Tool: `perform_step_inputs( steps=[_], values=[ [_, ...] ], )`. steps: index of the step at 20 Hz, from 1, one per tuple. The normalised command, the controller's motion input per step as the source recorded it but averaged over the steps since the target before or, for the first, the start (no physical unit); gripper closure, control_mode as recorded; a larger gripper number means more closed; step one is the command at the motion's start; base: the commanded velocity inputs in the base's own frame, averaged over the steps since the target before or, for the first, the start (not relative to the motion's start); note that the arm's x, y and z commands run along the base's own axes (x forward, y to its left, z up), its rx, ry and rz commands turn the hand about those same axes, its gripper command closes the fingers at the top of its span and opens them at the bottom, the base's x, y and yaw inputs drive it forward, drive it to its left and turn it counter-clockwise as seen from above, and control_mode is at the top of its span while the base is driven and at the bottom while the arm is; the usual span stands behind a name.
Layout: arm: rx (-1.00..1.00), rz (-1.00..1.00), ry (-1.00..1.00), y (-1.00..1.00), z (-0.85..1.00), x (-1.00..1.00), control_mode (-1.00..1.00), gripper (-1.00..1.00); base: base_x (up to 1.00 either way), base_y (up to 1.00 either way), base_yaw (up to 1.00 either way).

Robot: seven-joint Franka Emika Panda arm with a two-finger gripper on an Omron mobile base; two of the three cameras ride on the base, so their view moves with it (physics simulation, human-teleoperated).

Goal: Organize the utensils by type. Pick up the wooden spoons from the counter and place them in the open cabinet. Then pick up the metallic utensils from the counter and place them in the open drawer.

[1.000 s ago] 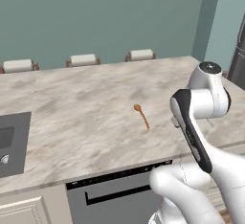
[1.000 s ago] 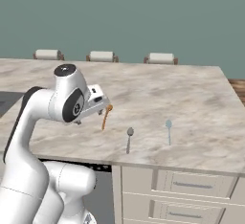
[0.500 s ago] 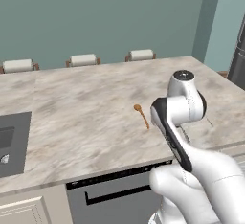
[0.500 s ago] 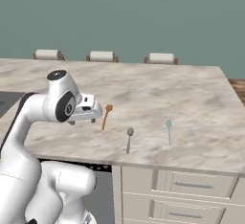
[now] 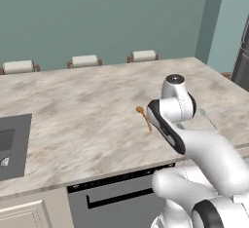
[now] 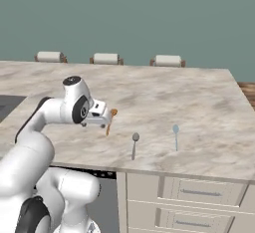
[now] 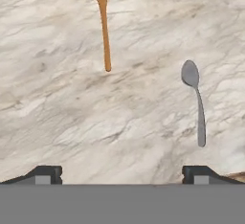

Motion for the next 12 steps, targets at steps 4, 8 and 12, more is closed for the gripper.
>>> perform_step_inputs(
  steps=[4, 8, 12],
  values=[
    [0.00, -0.20, 0.05, 0.00, -0.19, 0.56, -1.00, -1.00, 0.00, 0.00, 0.00],
    [0.00, -0.10, 0.08, 0.00, -0.10, 0.65, -1.00, -1.00, 0.00, 0.00, 0.00],
    [0.00, 0.00, 0.14, 0.00, -0.21, 0.62, -1.00, -1.00, 0.00, 0.00, 0.00]
  ],
)
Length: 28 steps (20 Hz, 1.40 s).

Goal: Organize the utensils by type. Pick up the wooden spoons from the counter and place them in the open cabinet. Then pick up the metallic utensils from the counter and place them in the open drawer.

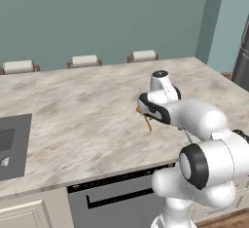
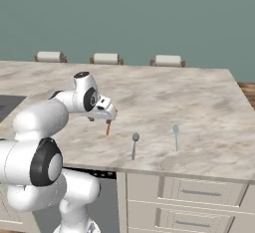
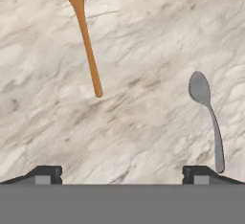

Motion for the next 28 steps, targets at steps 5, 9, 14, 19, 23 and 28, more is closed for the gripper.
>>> perform_step_inputs(
  steps=[5, 9, 14, 19, 23, 28],
  values=[
    [-0.01, 0.00, 0.18, 0.00, -0.29, 0.62, -1.00, -1.00, 0.00, 0.00, 0.00],
    [-0.09, 0.00, 0.21, 0.00, -0.41, 0.54, -1.00, -1.00, 0.00, 0.00, 0.00],
    [-0.10, 0.01, 0.16, 0.01, -0.52, 0.48, -1.00, -1.00, 0.00, 0.00, 0.00],
    [-0.01, 0.03, 0.03, 0.02, -0.50, 0.52, -1.00, -1.00, 0.00, 0.00, 0.00],
    [0.00, 0.03, 0.03, 0.00, -0.39, 0.52, -1.00, -1.00, 0.00, 0.00, 0.00],
    [0.00, 0.02, 0.04, 0.00, -0.23, 0.54, -1.00, -1.00, 0.00, 0.00, 0.00]
  ],
)
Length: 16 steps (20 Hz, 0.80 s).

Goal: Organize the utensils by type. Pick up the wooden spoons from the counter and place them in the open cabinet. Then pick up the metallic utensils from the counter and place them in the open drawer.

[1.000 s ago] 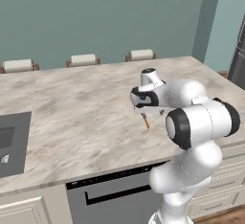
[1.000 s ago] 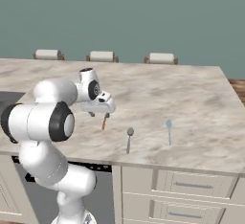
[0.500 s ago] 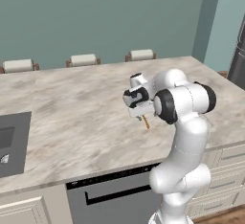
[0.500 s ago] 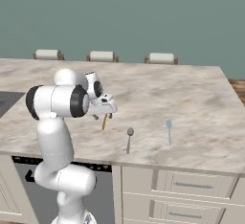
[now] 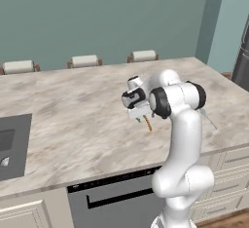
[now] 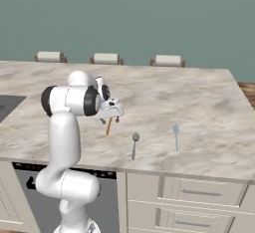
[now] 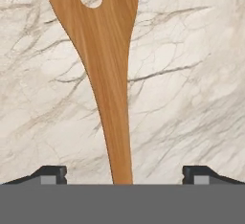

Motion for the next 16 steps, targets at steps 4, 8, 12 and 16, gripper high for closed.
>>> perform_step_inputs(
  steps=[4, 8, 12, 16],
  values=[
    [0.00, 0.02, 0.04, 0.00, -0.19, 0.52, -1.00, -1.00, 0.00, 0.00, 0.00],
    [0.04, 0.00, 0.02, -0.08, -0.30, 0.23, -1.00, -1.00, 0.00, 0.00, 0.00],
    [0.16, -0.06, 0.13, -0.68, -0.61, 0.00, -1.00, 1.00, 0.00, 0.00, 0.00],
    [0.21, -0.16, 0.20, -0.93, -0.69, 0.00, -1.00, 1.00, 0.00, 0.00, 0.00]
  ],
)
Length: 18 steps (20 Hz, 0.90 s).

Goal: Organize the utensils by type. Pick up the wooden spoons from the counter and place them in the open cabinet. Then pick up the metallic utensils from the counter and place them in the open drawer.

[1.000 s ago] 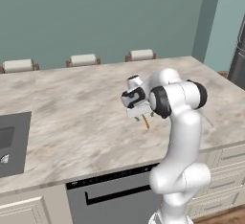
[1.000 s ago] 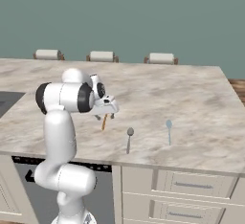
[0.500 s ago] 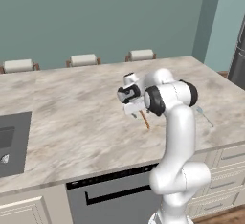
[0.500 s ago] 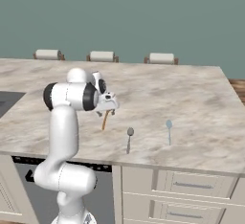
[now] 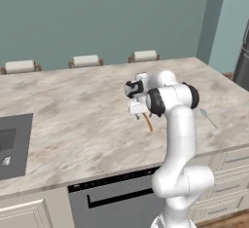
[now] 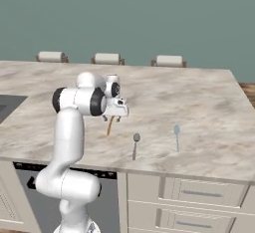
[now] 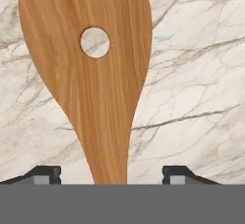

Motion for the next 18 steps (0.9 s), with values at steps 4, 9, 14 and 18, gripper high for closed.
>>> perform_step_inputs(
  steps=[4, 9, 14, 18],
  values=[
    [0.22, -0.18, 0.19, -0.92, -0.68, 0.00, -1.00, 1.00, 0.00, 0.00, 0.00],
    [0.18, -0.14, 0.08, -0.60, -0.56, 0.00, -1.00, 1.00, 0.00, 0.00, 0.00],
    [0.06, -0.08, 0.01, -0.20, -0.29, -0.09, -1.00, 1.00, 0.00, 0.00, 0.00],
    [0.02, 0.00, -0.11, -0.07, 0.16, -0.55, -1.00, 1.00, 0.00, 0.00, 0.00]
  ],
)
